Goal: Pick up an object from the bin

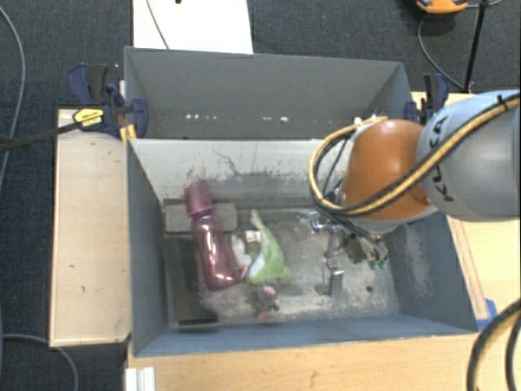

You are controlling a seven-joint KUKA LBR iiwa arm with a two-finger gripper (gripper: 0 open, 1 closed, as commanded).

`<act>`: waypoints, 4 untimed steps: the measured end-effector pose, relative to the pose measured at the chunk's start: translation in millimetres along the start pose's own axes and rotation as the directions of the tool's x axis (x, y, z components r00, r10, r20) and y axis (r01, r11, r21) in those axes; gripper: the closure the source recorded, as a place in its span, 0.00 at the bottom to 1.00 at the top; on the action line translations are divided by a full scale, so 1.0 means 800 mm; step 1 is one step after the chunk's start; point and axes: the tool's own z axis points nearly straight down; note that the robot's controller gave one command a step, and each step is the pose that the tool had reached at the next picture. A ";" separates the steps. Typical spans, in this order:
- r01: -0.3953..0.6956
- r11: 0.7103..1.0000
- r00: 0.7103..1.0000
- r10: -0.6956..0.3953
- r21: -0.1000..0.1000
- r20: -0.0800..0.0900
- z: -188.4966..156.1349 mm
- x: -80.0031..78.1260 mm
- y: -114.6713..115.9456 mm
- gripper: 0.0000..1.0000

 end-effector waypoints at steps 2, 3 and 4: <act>0.173 0.985 0.985 -0.173 -0.001 0.010 0.054 -0.081 0.053 1.00; 0.173 0.985 0.985 -0.173 0.000 0.010 0.054 -0.081 0.053 1.00; 0.162 0.987 0.987 -0.162 0.000 0.013 -0.036 -0.078 0.054 1.00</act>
Offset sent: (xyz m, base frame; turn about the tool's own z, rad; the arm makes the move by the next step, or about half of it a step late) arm 0.0513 0.0534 -0.0474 -0.1719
